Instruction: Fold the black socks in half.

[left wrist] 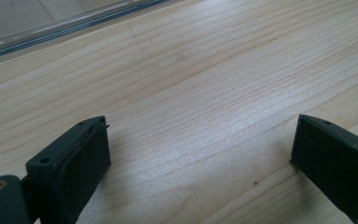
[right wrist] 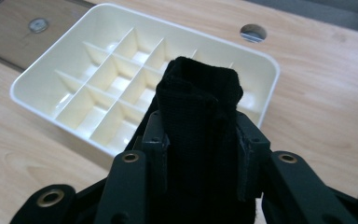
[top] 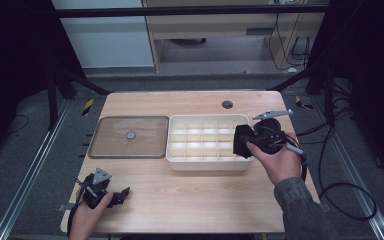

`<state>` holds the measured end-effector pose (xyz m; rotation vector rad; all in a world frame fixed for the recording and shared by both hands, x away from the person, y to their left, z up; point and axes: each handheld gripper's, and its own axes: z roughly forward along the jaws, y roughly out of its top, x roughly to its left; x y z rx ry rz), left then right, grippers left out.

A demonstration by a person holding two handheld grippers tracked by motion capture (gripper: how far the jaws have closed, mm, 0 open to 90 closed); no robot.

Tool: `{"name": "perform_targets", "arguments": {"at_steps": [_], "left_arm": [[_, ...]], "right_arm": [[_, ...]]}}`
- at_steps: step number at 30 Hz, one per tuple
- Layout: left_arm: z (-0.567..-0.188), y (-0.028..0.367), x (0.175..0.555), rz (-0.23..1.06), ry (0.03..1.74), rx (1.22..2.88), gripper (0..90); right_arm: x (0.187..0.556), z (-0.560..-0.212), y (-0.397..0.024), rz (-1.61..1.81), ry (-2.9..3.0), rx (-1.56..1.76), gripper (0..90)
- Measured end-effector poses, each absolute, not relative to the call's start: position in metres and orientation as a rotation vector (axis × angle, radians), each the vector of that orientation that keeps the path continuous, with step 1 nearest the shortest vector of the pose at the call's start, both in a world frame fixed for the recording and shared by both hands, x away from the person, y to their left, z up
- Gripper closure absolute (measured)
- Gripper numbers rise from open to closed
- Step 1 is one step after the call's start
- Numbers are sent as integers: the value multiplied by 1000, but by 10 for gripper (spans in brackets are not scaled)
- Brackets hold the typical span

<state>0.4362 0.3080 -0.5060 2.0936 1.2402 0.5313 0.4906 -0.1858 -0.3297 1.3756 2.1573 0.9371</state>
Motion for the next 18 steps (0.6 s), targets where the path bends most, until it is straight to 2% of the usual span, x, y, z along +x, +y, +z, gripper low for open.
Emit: {"name": "perform_targets", "arguments": {"at_steps": [9, 18], "left_arm": [[-509, 306, 441, 530, 1205, 2088, 6], [-509, 305, 440, 534, 1208, 2092, 0]], "right_arm": [[514, -324, -193, 854, 2148, 1357, 632], [523, -322, -197, 853, 2139, 1371, 632]]}}
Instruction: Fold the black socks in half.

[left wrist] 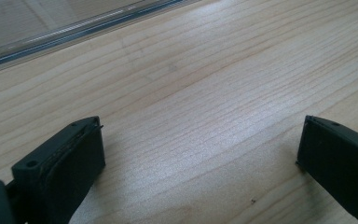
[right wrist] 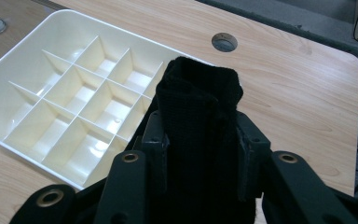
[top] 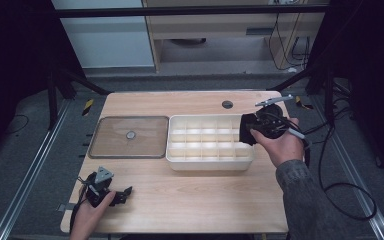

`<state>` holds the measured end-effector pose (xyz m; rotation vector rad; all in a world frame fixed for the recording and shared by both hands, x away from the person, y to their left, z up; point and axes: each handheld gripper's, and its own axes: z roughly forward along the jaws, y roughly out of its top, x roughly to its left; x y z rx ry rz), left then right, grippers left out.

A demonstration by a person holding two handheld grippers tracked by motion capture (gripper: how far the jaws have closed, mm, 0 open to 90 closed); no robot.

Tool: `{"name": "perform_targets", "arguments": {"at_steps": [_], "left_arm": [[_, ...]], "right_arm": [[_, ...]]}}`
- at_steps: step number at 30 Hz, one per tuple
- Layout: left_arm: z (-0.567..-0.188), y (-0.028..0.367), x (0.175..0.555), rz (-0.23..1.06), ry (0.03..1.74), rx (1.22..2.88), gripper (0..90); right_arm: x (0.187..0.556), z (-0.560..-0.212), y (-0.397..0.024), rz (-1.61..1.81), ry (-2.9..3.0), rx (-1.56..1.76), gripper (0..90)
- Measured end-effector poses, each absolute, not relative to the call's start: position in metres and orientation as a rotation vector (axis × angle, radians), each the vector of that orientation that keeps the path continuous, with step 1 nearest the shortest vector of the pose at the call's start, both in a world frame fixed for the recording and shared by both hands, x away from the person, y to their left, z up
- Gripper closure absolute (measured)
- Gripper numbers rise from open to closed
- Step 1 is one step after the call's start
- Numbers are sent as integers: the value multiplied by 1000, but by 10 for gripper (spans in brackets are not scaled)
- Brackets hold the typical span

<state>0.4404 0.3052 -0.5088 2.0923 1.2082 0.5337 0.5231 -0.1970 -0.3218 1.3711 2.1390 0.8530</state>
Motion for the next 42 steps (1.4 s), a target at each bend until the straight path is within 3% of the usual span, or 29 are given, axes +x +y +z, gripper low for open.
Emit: {"name": "perform_targets", "arguments": {"at_steps": [15, 34, 42], "left_arm": [[-509, 304, 440, 536, 1216, 2089, 0], [-509, 304, 437, 540, 1240, 2078, 0], [-509, 304, 437, 540, 1239, 2079, 0]], "right_arm": [[538, -319, -199, 788, 2136, 1370, 632], [541, -377, -180, 676, 2200, 1394, 633], [538, -384, -181, 684, 2218, 1389, 633]]}}
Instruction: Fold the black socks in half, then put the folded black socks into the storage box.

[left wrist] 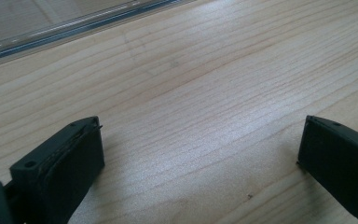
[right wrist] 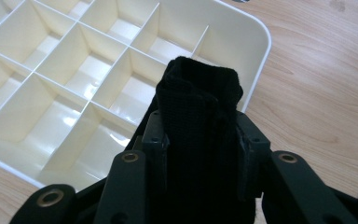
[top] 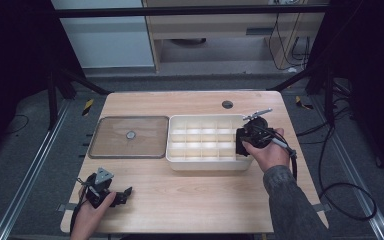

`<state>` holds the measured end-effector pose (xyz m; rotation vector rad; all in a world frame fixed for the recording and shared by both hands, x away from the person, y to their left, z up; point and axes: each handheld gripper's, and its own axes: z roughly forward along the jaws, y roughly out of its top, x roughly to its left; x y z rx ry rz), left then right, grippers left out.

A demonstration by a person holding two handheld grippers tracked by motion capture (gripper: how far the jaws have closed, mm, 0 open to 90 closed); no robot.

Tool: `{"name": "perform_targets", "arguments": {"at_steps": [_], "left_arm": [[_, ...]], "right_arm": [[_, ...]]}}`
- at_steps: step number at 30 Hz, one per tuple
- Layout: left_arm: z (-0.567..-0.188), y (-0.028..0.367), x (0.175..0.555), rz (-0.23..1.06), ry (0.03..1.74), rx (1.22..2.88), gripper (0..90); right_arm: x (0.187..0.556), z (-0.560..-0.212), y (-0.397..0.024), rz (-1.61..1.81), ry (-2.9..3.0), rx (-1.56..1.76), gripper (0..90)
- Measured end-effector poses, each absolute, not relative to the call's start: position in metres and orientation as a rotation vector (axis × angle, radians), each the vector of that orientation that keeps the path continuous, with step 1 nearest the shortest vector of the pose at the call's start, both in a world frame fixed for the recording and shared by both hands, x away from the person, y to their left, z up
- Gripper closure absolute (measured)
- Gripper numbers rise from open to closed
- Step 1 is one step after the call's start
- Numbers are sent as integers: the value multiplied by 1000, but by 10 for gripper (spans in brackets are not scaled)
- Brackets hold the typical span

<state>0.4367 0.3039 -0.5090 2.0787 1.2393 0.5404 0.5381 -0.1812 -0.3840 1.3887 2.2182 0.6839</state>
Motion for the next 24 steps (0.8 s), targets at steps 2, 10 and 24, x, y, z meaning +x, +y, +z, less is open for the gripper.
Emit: {"name": "perform_targets", "arguments": {"at_steps": [2, 10, 24], "left_arm": [[-509, 304, 437, 541, 1239, 2079, 0], [-509, 304, 437, 541, 1241, 2080, 0], [-509, 304, 436, 543, 1243, 2080, 0]], "right_arm": [[537, -384, -182, 685, 2223, 1381, 632], [537, -391, -183, 653, 2236, 1370, 633], [536, -399, -183, 641, 2250, 1367, 633]]}}
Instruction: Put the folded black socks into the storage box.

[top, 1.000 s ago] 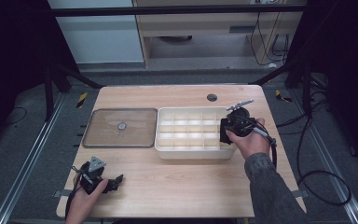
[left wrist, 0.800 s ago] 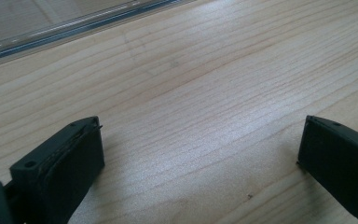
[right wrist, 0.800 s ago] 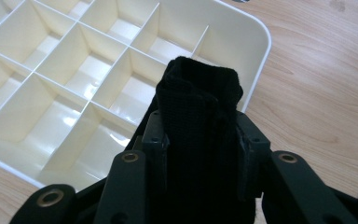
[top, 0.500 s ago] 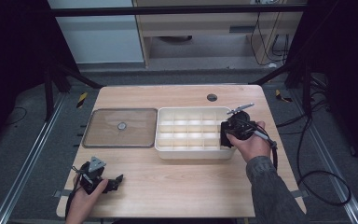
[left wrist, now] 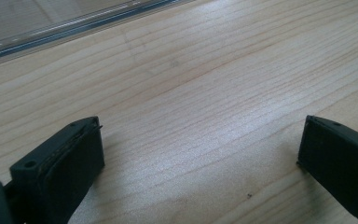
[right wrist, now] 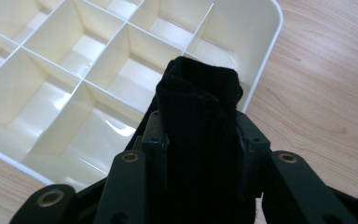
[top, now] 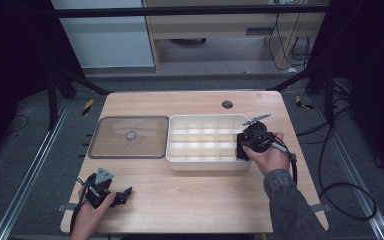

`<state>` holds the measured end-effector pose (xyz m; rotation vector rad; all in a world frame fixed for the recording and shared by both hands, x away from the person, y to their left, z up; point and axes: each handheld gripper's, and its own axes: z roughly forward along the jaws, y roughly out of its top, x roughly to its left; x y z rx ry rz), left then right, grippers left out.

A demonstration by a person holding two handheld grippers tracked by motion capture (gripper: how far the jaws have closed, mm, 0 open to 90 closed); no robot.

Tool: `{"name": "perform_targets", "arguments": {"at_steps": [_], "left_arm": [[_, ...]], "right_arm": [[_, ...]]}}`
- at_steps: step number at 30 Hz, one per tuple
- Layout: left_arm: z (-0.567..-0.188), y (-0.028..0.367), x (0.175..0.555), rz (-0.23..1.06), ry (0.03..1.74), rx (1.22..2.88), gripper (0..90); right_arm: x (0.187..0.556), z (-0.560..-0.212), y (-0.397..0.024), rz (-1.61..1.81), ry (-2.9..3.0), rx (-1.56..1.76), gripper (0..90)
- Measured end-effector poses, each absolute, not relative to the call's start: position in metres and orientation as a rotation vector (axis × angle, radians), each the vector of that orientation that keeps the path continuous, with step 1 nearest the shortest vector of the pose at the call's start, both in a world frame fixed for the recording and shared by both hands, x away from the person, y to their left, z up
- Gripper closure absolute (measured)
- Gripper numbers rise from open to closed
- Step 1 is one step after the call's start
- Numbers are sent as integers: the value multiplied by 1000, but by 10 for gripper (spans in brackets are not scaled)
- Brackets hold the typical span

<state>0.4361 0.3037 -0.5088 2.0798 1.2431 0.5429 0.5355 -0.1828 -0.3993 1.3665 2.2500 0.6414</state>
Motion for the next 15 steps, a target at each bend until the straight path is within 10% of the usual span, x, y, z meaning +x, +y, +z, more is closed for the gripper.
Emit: {"name": "perform_targets", "arguments": {"at_steps": [15], "left_arm": [[-509, 304, 436, 544, 1242, 2080, 0]], "right_arm": [[537, -406, -176, 600, 2264, 1349, 633]]}}
